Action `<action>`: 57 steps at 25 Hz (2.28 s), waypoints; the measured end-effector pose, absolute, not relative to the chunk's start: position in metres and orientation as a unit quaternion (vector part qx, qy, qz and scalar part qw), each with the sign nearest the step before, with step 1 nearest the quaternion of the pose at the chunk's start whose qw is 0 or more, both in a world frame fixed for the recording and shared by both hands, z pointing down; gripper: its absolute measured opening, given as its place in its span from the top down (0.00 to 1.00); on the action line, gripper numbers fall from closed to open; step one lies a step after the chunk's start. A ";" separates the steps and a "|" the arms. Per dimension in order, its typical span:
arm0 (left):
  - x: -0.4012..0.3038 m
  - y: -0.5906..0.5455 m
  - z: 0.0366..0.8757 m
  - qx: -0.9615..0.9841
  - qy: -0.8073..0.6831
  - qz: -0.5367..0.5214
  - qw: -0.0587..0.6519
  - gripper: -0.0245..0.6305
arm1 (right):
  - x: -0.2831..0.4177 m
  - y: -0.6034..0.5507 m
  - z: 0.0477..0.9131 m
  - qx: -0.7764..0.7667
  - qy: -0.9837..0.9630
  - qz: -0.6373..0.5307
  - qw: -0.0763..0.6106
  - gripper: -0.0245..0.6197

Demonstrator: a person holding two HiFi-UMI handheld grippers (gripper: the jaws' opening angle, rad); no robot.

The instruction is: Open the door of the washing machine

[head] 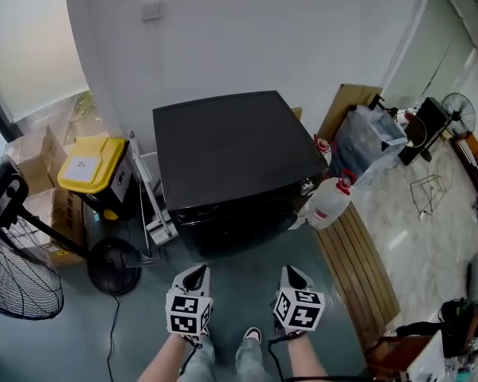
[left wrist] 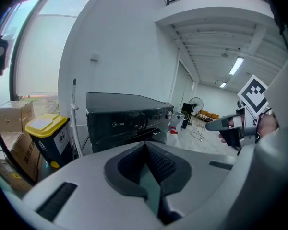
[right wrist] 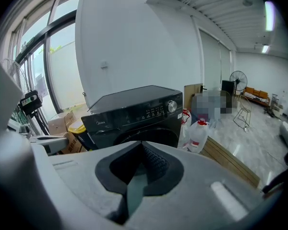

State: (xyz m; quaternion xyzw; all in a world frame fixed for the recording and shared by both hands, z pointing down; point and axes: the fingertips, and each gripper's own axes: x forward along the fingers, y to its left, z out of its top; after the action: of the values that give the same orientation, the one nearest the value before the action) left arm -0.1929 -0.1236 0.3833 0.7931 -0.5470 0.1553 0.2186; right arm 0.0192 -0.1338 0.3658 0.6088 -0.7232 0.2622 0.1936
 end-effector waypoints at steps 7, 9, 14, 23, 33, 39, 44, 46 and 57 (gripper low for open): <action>-0.204 -0.124 0.433 0.776 -0.556 0.169 0.244 0.96 | 0.012 -0.129 0.426 0.594 -0.717 0.291 0.220 0.95; -0.209 -0.127 0.451 0.770 -0.562 0.168 0.250 0.96 | 0.010 -0.128 0.446 0.589 -0.717 0.294 0.231 0.95; -0.219 -0.130 0.500 0.756 -0.574 0.167 0.267 0.96 | 0.009 -0.127 0.497 0.583 -0.711 0.309 0.242 0.95; -0.221 -0.132 0.579 0.751 -0.571 0.175 0.281 0.96 | 0.010 -0.125 0.572 0.578 -0.705 0.309 0.271 0.95; -0.223 -0.142 0.614 0.750 -0.574 0.160 0.286 0.96 | 0.008 -0.126 0.607 0.578 -0.702 0.308 0.280 0.95; -0.221 -0.138 0.621 0.753 -0.570 0.156 0.290 0.96 | 0.003 -0.125 0.615 0.572 -0.702 0.310 0.289 0.95; -0.228 -0.141 0.622 0.751 -0.575 0.141 0.293 0.96 | 0.004 -0.130 0.614 0.574 -0.700 0.311 0.288 0.95; -0.232 -0.142 0.624 0.743 -0.581 0.148 0.297 0.96 | 0.008 -0.131 0.613 0.577 -0.698 0.312 0.288 0.95; -0.229 -0.177 0.614 0.769 -0.560 0.170 0.258 0.81 | 0.032 -0.129 0.615 0.602 -0.673 0.330 0.275 0.95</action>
State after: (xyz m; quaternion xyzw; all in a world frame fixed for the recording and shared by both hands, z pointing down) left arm -0.2294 -0.1772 0.6145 0.7688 -0.5599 0.1703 0.2577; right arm 0.0321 -0.1286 0.6149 0.6023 -0.6731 0.3295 0.2751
